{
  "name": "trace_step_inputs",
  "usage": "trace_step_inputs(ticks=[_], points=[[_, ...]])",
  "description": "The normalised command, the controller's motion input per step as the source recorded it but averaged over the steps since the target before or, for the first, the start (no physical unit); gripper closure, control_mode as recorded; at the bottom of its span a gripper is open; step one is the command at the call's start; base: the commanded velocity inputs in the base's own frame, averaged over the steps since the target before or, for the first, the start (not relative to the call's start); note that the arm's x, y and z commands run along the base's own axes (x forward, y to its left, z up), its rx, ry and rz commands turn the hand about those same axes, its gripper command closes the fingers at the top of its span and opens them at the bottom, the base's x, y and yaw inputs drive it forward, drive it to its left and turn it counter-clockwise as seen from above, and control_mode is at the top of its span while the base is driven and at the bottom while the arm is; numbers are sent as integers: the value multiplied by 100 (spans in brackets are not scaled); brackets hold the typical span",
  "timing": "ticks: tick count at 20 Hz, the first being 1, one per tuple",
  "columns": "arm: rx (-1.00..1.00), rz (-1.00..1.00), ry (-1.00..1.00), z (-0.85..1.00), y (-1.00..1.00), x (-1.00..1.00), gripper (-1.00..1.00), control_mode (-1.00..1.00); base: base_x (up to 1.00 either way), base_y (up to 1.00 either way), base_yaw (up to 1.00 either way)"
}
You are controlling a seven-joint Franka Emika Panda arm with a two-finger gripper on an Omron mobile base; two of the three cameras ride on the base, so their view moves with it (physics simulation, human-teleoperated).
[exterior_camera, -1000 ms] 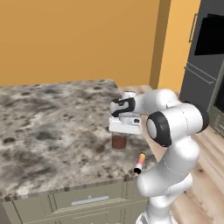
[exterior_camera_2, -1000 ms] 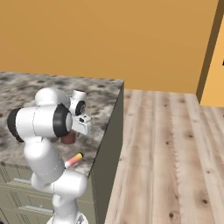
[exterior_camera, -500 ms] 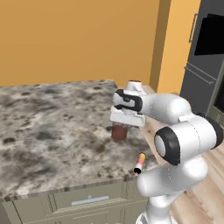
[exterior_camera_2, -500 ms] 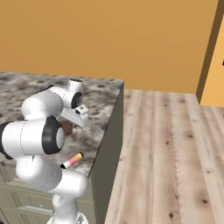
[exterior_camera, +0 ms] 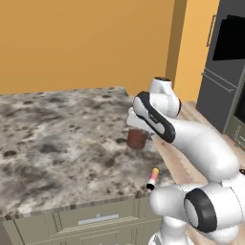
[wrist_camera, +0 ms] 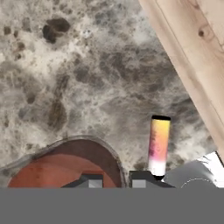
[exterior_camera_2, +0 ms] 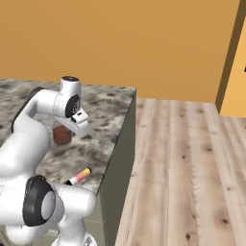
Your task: Place the microwavable item in the microwave. Then, close the microwave door and press the start button.
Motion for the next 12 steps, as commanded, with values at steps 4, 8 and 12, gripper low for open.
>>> trace_step_inputs(ticks=[4, 8, 12], points=[[3, -16, 0, 18, -11, -100, 100, -100, 0, 0, 0], [1, -16, -1, 5, -1, -94, 100, -100, 0, 0, 0], [-3, -2, 14, -11, 21, -12, 100, -100, 0, 0, 0]])
